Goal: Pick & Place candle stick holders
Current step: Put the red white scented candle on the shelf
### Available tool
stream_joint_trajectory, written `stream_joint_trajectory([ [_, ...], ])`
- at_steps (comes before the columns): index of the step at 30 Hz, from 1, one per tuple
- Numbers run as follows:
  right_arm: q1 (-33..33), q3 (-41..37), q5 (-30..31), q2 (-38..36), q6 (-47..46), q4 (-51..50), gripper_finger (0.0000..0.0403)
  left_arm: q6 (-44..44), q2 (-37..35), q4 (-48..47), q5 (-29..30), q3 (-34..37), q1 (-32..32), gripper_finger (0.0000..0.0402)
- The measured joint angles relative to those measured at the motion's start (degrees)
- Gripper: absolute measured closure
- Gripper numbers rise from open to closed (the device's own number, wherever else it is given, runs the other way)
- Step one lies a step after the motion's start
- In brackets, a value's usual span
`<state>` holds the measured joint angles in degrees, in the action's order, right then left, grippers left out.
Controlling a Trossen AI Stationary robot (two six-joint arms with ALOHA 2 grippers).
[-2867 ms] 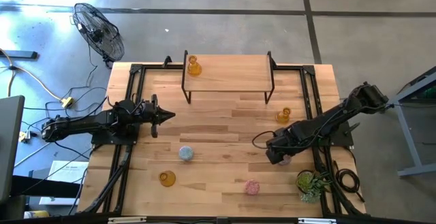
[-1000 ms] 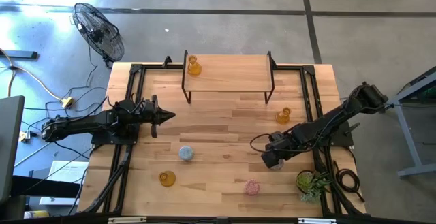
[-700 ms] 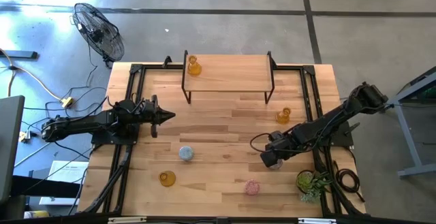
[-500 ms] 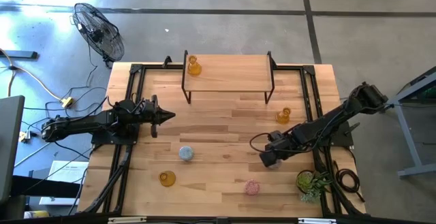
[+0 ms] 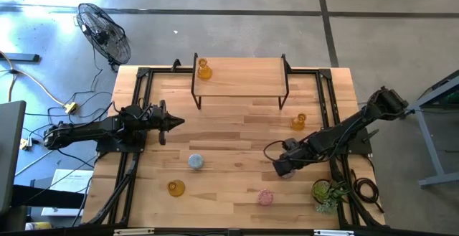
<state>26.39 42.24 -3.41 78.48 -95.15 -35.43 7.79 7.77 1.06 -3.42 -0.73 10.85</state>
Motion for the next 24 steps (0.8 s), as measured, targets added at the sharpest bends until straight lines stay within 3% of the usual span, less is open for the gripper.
stream_joint_trajectory([
  [7, -0.02, -0.02, 0.78, 0.00, -0.11, -0.07, 0.0107, 0.02, 0.00, 0.00, 0.00, 0.00, -0.01, 0.0399],
  [15, 0.01, -0.02, -0.02, 0.00, -0.37, -0.81, 0.0065, 0.02, 0.00, 0.00, 0.00, 0.00, -0.01, 0.0399],
  [24, 0.02, -0.02, 1.49, 0.00, -0.35, -0.71, 0.0061, 0.02, 0.00, 0.01, 0.00, 0.00, -0.01, 0.0399],
])
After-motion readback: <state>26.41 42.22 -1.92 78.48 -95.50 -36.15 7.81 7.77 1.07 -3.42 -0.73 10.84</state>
